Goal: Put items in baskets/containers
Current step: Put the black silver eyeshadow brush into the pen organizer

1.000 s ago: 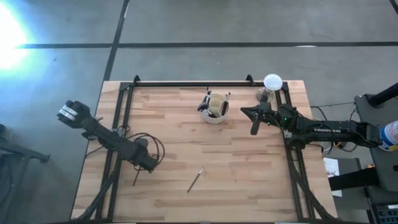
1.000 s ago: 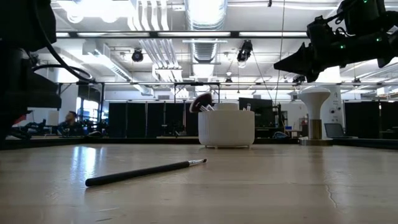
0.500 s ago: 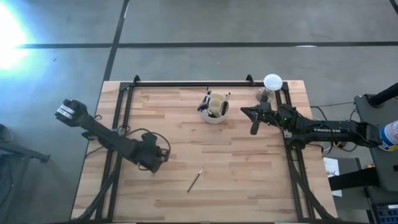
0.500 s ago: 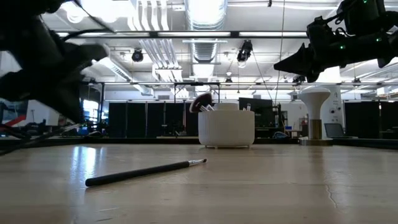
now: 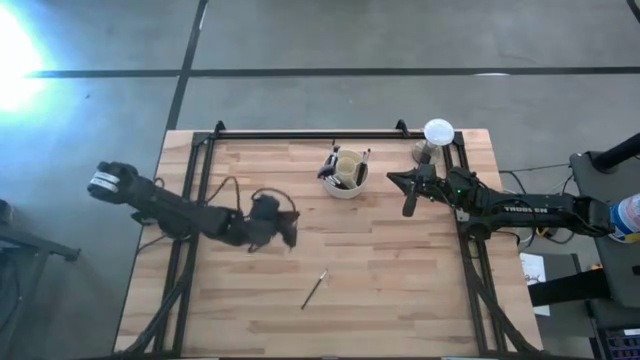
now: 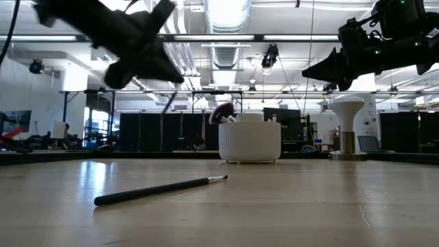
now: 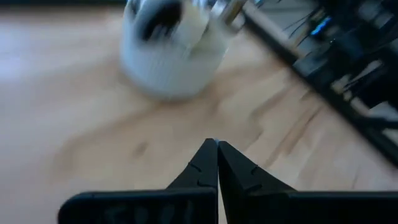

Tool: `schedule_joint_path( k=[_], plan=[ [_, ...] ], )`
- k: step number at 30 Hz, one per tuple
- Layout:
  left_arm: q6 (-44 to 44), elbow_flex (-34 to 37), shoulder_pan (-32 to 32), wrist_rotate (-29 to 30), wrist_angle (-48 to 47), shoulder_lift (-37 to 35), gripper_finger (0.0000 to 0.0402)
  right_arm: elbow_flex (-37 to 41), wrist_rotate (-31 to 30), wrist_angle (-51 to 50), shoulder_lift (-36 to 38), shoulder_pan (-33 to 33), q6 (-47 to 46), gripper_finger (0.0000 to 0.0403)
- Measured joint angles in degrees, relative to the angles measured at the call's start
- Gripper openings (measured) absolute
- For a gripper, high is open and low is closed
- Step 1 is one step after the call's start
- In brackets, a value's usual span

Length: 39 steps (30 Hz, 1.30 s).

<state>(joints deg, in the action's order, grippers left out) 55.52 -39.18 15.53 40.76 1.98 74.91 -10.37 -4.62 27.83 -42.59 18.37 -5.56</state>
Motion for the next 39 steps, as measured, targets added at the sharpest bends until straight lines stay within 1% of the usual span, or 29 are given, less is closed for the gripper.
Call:
schedule_joint_path(
  k=[4,8,11,17,22,25,29,33,39],
  plan=[
    [-14.37,-0.02,-6.21,-3.84,11.84,-0.02,0.0,0.0,0.0,0.0,0.0,0.0,0.0,0.0008],
    [-26.93,-0.99,-13.32,-10.0,20.17,-0.02,0.0,0.0,0.02,0.0,0.0,0.0,0.02,0.0008],
    [-34.47,-3.66,-19.04,-14.07,21.31,-0.02,0.0,0.0,0.02,0.0,0.0,0.0,0.04,0.0008],
    [-46.56,-11.81,-30.67,-23.7,20.63,0.76,0.0,0.0,0.02,0.29,0.0,0.0,0.04,0.0008],
    [-48.22,-18.52,-38.58,-31.19,20.08,3.67,0.0,0.0,0.04,0.76,0.0,0.0,0.05,0.0008],
    [-48.12,-21.11,-40.8,-34.81,19.96,7.6,0.0,0.0,0.04,0.81,0.0,0.0,0.06,0.0008],
    [-47.7,-24.29,-41.43,-36.13,19.96,14.45,0.0,0.0,0.04,1.05,-0.41,0.01,0.26,0.0008],
    [-45.35,-27.37,-41.19,-37.88,20.1,20.84,0.0,0.0,0.04,1.51,-1.51,0.0,0.28,0.0008],
    [-42.82,-28.06,-40.86,-38.13,21.98,26.9,0.0,-0.13,0.04,1.84,-3.02,0.0,0.49,0.0008]
  ],
)
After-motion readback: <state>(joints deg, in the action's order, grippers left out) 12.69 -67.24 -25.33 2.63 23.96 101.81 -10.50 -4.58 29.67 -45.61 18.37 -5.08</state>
